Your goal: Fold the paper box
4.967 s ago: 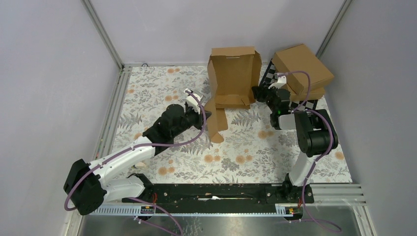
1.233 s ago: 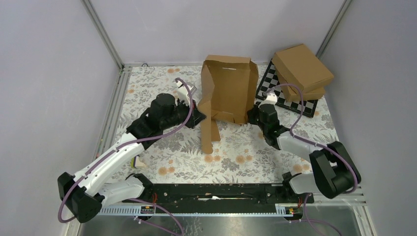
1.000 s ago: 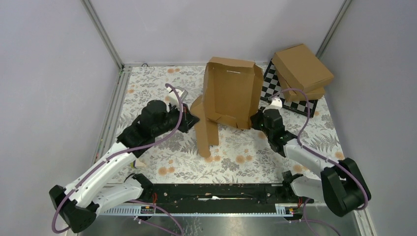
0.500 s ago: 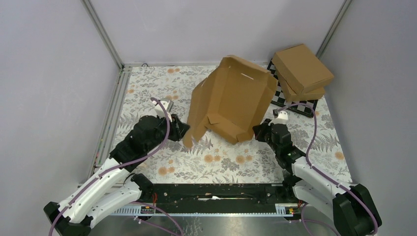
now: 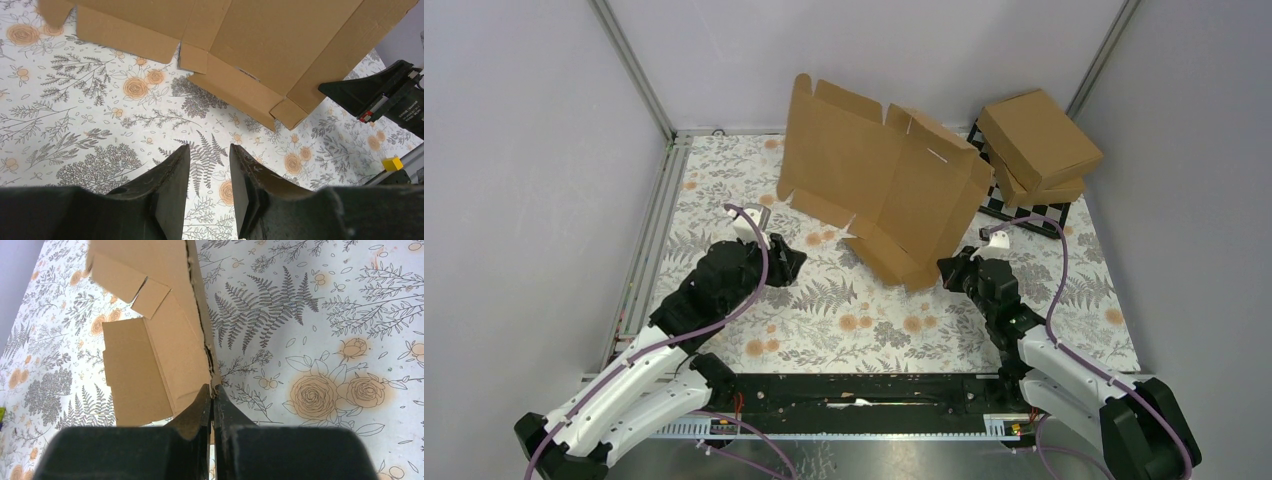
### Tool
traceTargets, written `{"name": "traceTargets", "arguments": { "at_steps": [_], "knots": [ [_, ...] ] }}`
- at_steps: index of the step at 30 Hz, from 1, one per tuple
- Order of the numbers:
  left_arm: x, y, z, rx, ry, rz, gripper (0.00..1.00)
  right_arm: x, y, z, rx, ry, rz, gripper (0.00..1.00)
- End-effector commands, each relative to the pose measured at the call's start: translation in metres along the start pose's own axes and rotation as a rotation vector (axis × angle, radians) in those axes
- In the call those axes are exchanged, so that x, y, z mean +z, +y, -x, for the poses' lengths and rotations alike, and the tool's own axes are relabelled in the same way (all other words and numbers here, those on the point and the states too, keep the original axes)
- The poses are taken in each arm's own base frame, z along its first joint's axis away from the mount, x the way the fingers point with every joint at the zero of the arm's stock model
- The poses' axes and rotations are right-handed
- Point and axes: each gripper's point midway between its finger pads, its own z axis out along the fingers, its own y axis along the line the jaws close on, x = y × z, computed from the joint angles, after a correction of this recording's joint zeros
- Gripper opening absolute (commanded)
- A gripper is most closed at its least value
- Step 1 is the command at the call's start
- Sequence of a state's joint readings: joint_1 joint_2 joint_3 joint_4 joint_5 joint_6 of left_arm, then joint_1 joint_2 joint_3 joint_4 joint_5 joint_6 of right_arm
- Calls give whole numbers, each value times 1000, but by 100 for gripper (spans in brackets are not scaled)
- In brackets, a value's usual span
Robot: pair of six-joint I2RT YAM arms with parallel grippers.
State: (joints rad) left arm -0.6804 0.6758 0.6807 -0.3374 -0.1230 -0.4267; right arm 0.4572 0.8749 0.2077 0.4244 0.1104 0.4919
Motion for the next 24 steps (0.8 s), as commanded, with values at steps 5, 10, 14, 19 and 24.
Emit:
{"name": "traceTargets", "arguments": {
  "at_steps": [5, 10, 14, 19, 24],
  "knots": [
    [-2, -4, 34, -12, -120, 8, 45, 1, 12, 18, -20, -65, 47, 0],
    [2, -4, 44, -41, -118, 35, 59, 0, 12, 19, -26, -70, 44, 0],
    [16, 1, 56, -63, -135, 67, 72, 0, 11, 18, -28, -67, 44, 0],
    [58, 2, 75, -121, -173, 3, 83, 1, 13, 16, -23, -59, 50, 0],
    [117, 21, 100, -122, -193, -28, 99, 0, 12, 17, -24, -50, 40, 0]
  ]
}}
